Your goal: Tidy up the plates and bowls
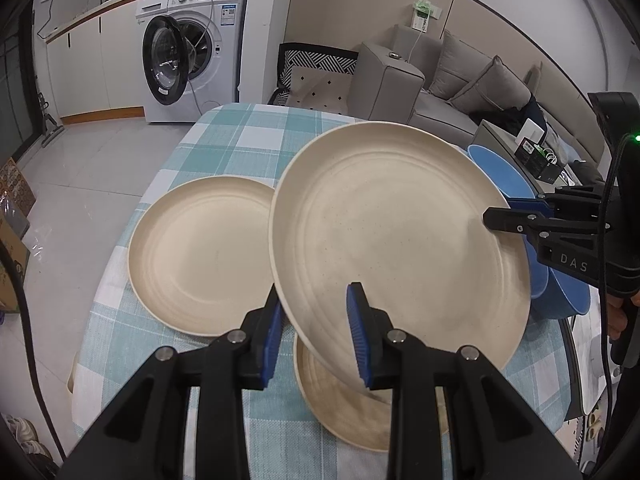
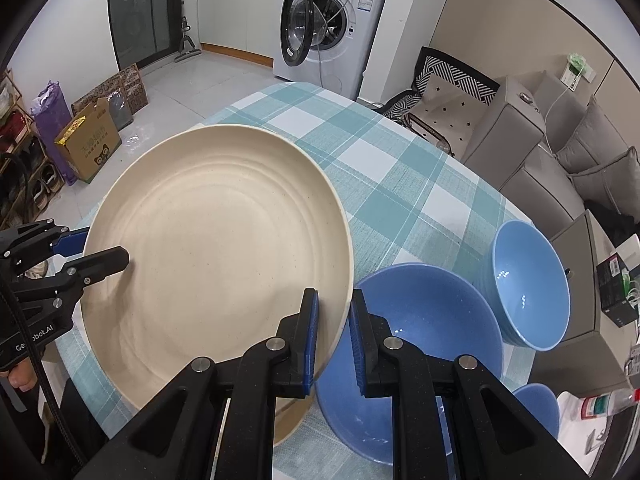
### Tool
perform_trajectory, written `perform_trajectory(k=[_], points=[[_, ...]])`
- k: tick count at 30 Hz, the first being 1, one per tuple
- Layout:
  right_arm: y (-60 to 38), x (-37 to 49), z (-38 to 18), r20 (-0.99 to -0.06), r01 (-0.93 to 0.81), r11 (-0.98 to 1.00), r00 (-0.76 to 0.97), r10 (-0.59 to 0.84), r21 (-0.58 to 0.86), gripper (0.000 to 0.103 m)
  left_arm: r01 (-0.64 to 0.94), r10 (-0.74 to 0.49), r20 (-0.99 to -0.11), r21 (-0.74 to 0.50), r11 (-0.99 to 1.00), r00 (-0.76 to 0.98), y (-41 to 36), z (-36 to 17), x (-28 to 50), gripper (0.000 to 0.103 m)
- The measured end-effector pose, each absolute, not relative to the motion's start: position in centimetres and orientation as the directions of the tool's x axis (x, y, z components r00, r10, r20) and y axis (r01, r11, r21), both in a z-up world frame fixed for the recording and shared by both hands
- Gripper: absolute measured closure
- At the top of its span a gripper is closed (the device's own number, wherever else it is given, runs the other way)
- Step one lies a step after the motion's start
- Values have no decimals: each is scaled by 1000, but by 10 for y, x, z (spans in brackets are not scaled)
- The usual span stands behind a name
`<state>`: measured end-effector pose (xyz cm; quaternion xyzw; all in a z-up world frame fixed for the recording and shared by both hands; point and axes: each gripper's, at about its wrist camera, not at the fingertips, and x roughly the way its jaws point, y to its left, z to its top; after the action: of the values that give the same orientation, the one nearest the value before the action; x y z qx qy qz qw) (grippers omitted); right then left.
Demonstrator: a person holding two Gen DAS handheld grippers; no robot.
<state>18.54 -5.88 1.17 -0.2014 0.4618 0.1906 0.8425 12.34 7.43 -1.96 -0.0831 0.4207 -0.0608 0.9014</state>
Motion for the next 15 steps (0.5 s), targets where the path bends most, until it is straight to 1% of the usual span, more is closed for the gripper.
perform_trajectory(k=[15], points=[[-58,153,-6,-862,-512,844,489,135,-158,88,39,-191,-745,-217,975,639,76,-27,93,74]])
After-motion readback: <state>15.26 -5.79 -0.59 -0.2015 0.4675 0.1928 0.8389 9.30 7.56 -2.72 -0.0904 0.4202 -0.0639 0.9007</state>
